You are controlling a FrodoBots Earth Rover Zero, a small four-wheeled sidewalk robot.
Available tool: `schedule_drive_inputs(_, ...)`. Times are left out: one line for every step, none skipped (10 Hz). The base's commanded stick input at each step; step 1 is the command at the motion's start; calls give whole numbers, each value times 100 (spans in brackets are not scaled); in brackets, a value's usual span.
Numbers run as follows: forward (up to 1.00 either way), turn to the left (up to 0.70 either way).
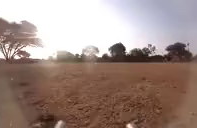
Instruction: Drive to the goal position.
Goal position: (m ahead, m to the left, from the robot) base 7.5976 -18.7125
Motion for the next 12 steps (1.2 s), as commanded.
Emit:
schedule_drive_inputs(70,0)
schedule_drive_inputs(70,0)
schedule_drive_inputs(70,0)
schedule_drive_inputs(70,0)
schedule_drive_inputs(70,0)
schedule_drive_inputs(70,0)
schedule_drive_inputs(70,0)
schedule_drive_inputs(70,0)
schedule_drive_inputs(70,0)
schedule_drive_inputs(70,0)
schedule_drive_inputs(70,0)
schedule_drive_inputs(70,-2)
